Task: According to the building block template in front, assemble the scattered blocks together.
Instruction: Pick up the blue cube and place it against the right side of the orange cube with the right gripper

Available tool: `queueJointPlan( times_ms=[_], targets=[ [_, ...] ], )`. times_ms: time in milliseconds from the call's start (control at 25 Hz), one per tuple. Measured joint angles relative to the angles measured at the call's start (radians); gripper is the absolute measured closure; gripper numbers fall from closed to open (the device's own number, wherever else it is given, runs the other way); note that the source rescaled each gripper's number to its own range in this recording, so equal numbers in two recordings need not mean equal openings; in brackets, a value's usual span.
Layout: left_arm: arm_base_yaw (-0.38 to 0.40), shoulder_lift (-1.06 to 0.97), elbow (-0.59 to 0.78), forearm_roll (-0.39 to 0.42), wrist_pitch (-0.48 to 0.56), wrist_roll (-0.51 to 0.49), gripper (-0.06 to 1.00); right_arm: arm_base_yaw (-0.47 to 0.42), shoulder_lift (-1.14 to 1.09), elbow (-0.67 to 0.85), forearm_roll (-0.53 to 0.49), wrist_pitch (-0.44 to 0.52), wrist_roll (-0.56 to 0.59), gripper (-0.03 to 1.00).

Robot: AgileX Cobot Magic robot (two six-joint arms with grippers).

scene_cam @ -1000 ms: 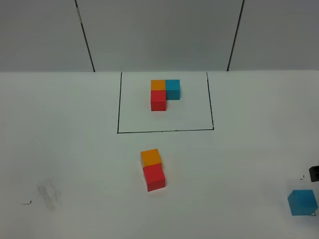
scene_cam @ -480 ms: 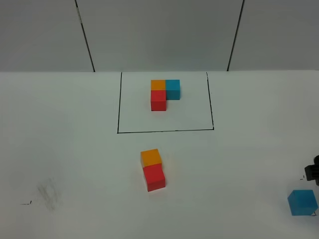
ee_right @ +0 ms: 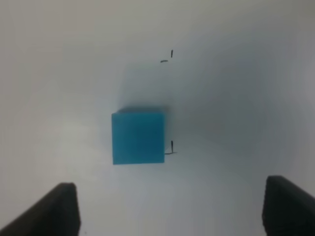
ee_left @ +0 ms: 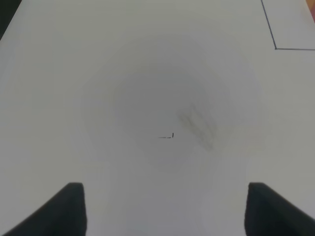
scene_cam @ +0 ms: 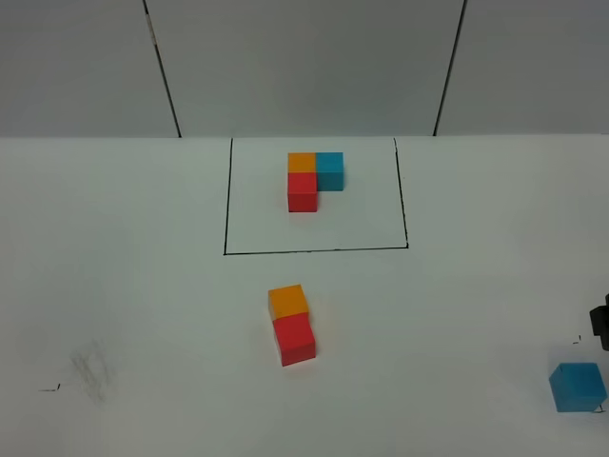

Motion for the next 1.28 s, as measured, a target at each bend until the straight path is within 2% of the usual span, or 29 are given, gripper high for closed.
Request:
queueJointPlan(
  times_ms=[160,480,800,1280],
  targets=[
    [0.000,0.000,0.000,0.000,0.000,0.000,0.34,-0.004,0.044,0.020,0.040,-0.025,-0.042,0.39],
    [0.000,0.000,0.000,0.000,0.000,0.000,0.34,-0.017,0.128,0.075,0.140,-0.151,-0.131,0.39],
    [0.000,0.000,0.000,0.000,0.000,0.000,0.34,-0.068,0.149,0.120,0.139,-0.251,-0.185,0.39],
    [0.000,0.000,0.000,0.000,0.000,0.001,0.34,-0.071,0.268,0.152,0.120,-0.328,-0.191,0.39]
  ],
)
